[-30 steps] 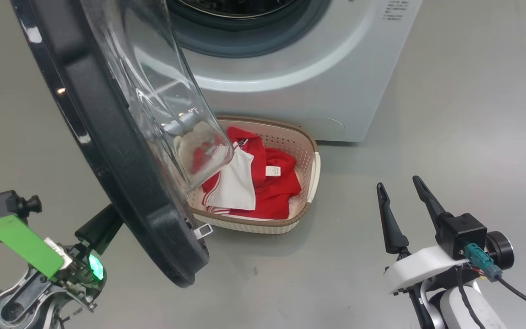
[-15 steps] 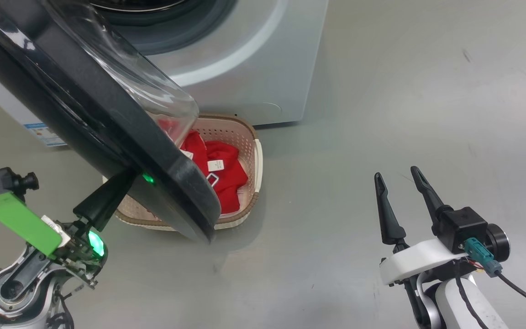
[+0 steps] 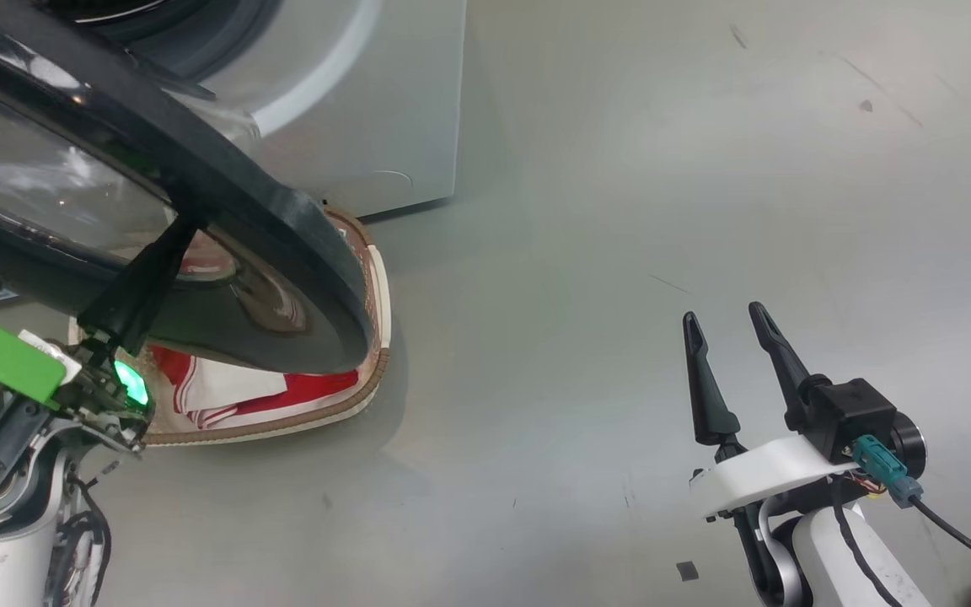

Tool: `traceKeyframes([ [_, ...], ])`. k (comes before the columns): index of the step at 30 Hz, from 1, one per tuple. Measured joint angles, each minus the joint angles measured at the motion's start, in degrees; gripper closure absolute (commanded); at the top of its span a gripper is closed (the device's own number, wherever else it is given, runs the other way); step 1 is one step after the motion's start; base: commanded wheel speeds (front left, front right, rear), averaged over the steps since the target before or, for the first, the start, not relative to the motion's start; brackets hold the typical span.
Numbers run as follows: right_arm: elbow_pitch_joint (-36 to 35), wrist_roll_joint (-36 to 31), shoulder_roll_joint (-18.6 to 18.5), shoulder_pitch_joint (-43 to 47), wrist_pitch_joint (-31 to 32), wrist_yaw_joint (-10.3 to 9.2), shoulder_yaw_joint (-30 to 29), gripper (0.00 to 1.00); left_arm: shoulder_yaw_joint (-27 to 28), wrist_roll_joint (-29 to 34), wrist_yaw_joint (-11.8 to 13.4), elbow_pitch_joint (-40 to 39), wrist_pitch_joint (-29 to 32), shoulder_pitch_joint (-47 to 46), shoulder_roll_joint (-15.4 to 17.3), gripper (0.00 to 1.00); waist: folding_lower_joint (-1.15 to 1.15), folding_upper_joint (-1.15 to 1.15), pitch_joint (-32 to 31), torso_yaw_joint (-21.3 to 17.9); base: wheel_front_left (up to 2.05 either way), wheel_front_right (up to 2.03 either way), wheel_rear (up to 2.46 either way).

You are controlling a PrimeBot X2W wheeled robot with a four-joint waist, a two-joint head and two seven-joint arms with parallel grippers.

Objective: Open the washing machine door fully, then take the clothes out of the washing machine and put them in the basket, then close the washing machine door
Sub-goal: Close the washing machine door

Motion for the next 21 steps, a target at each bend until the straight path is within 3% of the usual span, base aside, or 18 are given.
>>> traceKeyframes([
  [21,2.7,2.1,0.7,-3.2,-1.9,0.02,1.2,0.00,2.0,6.1,0.0,10.7,-5.7,-14.7,0.2,1.00,0.00,0.00,4.2,-7.9,0.00,0.00,0.00],
])
